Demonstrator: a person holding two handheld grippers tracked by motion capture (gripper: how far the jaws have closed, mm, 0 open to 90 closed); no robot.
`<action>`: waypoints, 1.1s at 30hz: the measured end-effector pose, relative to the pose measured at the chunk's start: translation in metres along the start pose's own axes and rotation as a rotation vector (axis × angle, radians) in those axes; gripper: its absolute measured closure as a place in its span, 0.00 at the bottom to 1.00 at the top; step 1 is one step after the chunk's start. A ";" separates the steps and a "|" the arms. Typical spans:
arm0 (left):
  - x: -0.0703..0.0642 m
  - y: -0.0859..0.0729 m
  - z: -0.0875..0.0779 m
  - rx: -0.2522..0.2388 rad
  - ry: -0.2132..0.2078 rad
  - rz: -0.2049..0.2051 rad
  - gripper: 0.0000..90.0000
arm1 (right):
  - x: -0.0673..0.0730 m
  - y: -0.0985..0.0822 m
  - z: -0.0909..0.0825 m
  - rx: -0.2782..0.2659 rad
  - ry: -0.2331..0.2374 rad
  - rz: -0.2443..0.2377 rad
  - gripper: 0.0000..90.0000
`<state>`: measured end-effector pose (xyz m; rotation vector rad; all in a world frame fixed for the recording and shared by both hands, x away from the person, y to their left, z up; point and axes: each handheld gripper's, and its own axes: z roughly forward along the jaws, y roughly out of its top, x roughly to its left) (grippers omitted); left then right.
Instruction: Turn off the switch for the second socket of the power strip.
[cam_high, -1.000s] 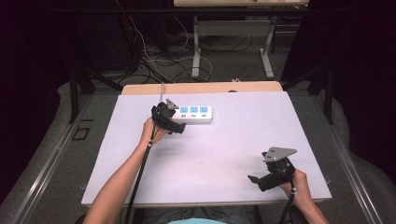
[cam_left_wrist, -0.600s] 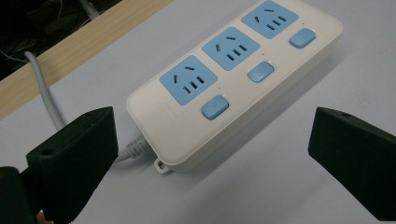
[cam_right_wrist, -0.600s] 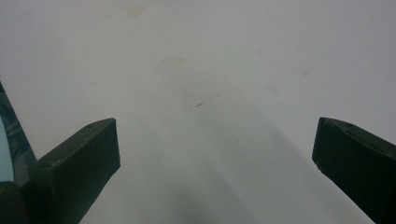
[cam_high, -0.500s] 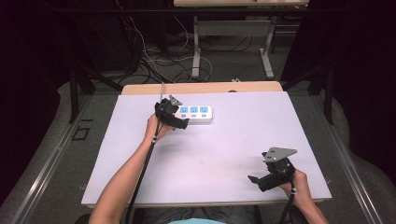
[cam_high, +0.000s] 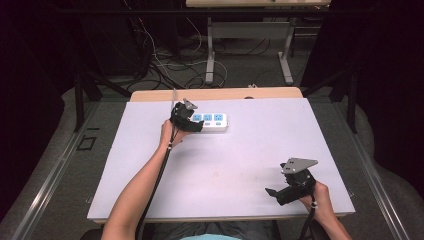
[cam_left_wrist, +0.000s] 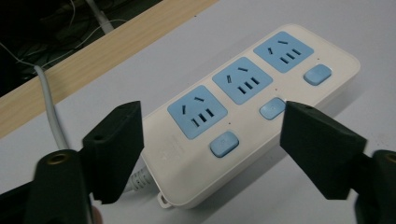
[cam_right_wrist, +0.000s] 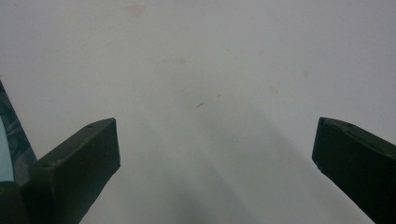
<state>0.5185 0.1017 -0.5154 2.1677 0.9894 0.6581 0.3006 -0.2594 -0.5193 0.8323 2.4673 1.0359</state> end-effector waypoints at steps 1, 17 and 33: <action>0.000 0.000 0.000 -0.007 -0.006 -0.006 0.37 | -0.001 0.000 0.000 0.009 0.008 -0.009 0.00; -0.016 0.005 0.015 -0.024 -0.062 0.017 0.86 | 0.000 0.000 0.000 0.004 0.006 -0.007 0.00; -0.022 0.002 0.028 -0.028 -0.111 0.001 1.00 | 0.000 0.001 0.000 0.004 0.006 -0.013 0.01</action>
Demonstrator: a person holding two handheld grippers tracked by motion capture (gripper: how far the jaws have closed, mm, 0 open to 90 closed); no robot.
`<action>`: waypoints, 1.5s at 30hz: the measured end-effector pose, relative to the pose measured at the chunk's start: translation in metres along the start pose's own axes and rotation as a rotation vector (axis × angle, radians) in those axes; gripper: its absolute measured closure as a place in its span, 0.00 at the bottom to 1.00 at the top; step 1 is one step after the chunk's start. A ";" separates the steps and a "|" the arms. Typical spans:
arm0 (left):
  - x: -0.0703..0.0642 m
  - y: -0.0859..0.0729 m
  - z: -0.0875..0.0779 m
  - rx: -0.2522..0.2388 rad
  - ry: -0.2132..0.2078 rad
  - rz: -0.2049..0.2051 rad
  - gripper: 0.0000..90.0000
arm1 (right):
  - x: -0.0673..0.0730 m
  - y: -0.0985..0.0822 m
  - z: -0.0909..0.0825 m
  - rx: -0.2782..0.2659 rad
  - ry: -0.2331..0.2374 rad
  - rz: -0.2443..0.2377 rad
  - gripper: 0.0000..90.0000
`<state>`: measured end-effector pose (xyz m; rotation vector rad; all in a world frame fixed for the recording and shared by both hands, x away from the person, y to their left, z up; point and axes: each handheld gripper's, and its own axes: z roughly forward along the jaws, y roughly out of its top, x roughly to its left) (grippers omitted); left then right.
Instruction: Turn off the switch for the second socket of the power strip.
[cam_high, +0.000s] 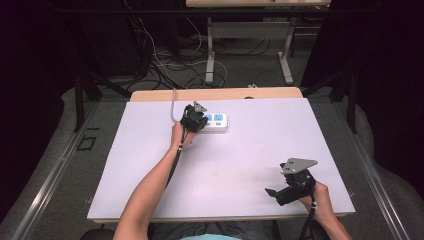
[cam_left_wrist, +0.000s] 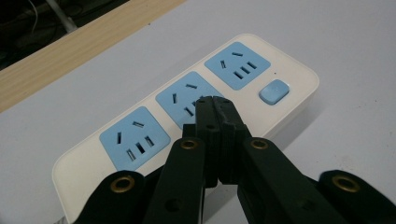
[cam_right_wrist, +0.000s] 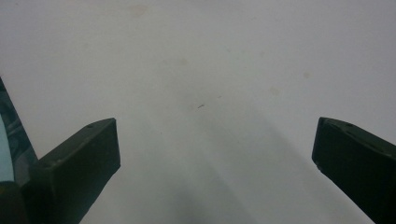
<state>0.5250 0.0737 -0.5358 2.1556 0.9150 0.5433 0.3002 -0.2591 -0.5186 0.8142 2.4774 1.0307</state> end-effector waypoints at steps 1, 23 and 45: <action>0.000 0.000 0.000 0.001 -0.004 -0.003 1.00 | -0.001 0.000 0.000 -0.003 0.001 -0.011 0.01; 0.006 -0.004 0.004 0.000 -0.025 -0.062 1.00 | 0.000 0.000 0.001 0.002 0.004 -0.001 0.01; 0.009 -0.005 0.004 -0.008 -0.044 -0.056 1.00 | -0.001 0.000 0.002 0.002 0.007 0.000 0.01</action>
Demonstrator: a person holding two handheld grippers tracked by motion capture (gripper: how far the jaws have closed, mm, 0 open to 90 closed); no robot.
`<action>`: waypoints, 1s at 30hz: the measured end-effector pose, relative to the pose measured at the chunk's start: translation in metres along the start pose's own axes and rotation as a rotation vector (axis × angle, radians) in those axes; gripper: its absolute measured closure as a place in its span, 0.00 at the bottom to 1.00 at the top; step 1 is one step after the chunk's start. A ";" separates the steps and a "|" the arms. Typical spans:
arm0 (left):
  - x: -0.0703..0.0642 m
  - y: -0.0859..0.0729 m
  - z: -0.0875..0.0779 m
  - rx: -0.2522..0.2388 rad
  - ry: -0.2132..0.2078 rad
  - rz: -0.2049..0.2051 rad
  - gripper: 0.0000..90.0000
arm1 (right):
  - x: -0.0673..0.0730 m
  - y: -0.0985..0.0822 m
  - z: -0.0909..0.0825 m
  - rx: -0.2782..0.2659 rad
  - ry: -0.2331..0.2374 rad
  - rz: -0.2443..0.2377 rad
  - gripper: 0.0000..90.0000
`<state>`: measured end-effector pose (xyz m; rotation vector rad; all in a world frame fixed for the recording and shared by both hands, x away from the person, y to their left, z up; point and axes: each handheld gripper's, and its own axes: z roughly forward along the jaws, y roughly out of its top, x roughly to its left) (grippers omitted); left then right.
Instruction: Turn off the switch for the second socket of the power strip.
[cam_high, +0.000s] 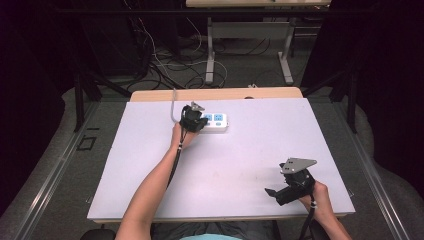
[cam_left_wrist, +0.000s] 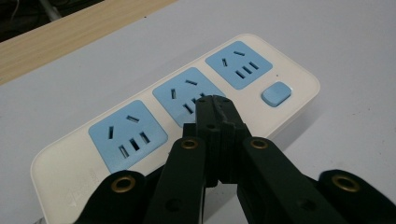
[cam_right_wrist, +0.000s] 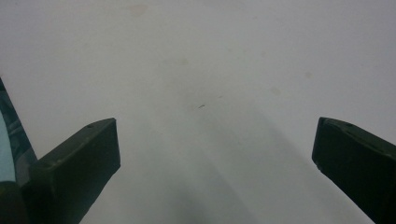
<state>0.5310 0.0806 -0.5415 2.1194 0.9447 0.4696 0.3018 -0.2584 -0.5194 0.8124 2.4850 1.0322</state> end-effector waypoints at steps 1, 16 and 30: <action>0.000 0.000 0.000 0.000 -0.001 0.006 1.00 | 0.000 0.000 0.000 0.000 0.000 0.000 0.01; -0.003 0.000 0.000 0.005 0.012 0.025 1.00 | 0.000 0.000 0.000 -0.001 -0.003 0.001 0.01; -0.007 0.001 0.001 0.011 0.032 0.054 1.00 | 0.000 0.000 0.001 0.003 -0.001 0.006 0.01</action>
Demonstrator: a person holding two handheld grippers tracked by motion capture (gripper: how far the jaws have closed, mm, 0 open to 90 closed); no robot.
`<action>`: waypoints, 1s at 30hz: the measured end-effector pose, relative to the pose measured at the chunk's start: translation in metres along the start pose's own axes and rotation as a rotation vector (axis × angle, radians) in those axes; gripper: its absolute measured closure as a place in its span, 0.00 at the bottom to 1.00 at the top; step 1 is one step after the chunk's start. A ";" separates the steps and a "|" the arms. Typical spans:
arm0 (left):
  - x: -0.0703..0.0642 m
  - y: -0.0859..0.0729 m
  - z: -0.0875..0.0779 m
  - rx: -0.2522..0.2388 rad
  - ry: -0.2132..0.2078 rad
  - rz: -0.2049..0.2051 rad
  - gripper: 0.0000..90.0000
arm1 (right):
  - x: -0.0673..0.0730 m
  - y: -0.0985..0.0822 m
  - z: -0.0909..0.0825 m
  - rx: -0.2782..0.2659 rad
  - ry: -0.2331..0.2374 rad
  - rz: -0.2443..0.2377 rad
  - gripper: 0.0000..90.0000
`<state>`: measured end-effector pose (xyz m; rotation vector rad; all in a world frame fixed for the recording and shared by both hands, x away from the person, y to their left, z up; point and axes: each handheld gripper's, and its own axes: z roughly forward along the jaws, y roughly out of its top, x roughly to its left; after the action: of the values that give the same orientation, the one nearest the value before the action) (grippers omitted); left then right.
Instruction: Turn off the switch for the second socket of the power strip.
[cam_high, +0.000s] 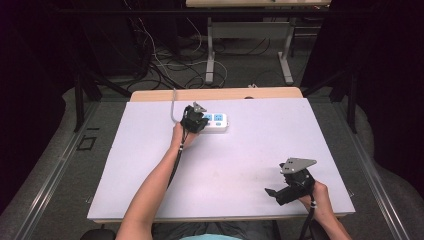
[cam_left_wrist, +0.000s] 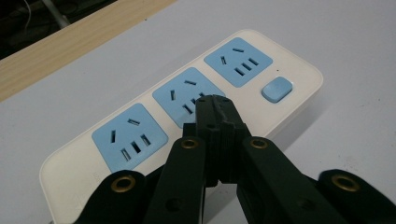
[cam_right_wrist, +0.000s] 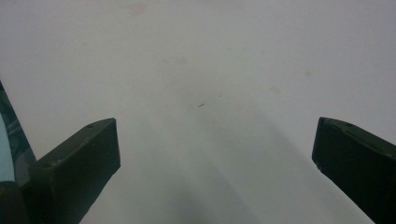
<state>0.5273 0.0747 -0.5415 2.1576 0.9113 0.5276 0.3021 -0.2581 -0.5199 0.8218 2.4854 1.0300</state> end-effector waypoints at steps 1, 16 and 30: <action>0.000 0.000 0.000 -0.001 0.001 0.002 1.00 | 0.000 0.000 0.000 0.000 -0.001 0.001 0.01; -0.003 0.001 0.000 0.012 0.022 0.034 1.00 | 0.000 0.000 0.000 0.001 0.000 0.000 0.01; -0.003 0.000 0.000 0.003 0.019 0.034 1.00 | 0.000 0.000 0.000 0.001 -0.003 -0.005 0.01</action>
<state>0.5258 0.0723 -0.5416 2.1780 0.8873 0.5644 0.3023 -0.2581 -0.5202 0.8159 2.4839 1.0254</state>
